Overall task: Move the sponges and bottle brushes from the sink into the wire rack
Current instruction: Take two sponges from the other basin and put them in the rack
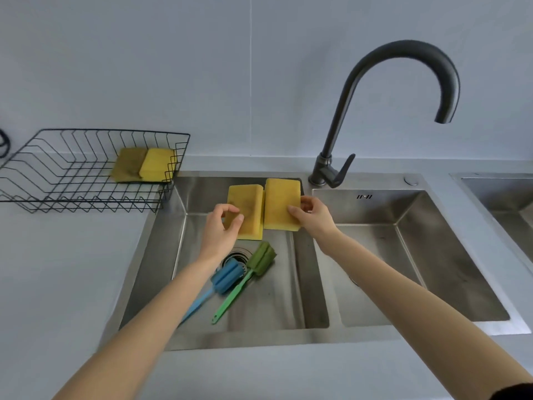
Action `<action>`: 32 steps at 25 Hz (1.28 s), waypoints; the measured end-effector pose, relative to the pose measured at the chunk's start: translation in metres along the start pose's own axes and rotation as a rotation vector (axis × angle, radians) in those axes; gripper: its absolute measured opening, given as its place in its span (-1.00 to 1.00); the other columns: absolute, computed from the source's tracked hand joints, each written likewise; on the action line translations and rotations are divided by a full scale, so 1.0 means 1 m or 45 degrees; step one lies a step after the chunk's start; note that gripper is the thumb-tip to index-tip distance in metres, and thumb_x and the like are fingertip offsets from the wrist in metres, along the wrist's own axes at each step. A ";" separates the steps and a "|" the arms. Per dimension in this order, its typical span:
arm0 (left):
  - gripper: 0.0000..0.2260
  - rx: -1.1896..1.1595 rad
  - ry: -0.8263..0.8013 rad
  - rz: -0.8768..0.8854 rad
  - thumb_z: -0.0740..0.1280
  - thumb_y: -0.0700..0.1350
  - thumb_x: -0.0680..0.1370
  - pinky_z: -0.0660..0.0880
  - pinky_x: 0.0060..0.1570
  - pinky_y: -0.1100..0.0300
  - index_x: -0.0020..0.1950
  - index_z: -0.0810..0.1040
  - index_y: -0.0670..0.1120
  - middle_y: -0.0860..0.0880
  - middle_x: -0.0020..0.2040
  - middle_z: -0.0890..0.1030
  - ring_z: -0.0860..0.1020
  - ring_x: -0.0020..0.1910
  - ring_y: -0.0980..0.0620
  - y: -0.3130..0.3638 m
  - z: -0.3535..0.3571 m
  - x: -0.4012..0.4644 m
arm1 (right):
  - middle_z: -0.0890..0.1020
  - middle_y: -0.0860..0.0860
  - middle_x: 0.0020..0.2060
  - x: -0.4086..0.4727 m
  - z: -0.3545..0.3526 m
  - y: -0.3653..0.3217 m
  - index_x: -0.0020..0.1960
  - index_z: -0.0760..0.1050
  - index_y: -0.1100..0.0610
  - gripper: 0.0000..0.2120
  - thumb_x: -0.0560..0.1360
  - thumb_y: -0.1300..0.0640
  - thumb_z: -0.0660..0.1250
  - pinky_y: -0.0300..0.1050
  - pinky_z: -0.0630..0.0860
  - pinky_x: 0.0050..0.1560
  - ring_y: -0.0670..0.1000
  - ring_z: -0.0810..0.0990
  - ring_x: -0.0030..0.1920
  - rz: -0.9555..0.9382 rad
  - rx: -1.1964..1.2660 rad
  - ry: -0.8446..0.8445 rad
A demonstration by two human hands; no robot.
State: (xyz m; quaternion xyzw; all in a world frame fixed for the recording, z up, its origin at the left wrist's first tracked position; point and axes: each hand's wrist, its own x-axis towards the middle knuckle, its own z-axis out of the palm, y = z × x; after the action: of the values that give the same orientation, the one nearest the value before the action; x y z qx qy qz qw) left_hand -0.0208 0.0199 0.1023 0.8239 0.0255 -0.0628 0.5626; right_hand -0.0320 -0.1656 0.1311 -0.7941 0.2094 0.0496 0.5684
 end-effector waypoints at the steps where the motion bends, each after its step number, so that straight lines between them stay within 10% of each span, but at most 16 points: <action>1: -0.92 -0.002 0.010 0.005 0.25 -0.11 0.52 0.43 0.23 -0.18 -0.02 0.40 0.05 0.04 0.13 0.39 0.41 0.26 -0.10 -0.002 -0.011 0.002 | 0.50 0.11 0.18 -0.001 0.010 -0.005 0.38 0.29 0.22 -0.52 0.52 0.10 0.31 -0.08 0.43 0.22 0.03 0.47 0.13 -0.011 -0.011 0.005; 32: -0.58 -0.158 0.475 -0.124 0.31 -0.07 0.50 0.46 0.20 -0.18 0.32 0.34 -0.14 -0.15 0.26 0.47 0.48 0.20 -0.18 -0.061 -0.295 0.096 | 0.51 0.12 0.07 0.057 0.270 -0.159 0.34 0.34 0.20 -0.58 0.52 0.14 0.31 0.09 0.51 0.24 0.06 0.49 0.02 -0.105 -0.065 -0.163</action>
State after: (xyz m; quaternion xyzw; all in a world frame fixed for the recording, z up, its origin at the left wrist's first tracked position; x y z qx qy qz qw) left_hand 0.0899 0.3135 0.1390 0.7829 0.1728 0.0655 0.5940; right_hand 0.1248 0.1099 0.1590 -0.8115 0.1382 0.0821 0.5617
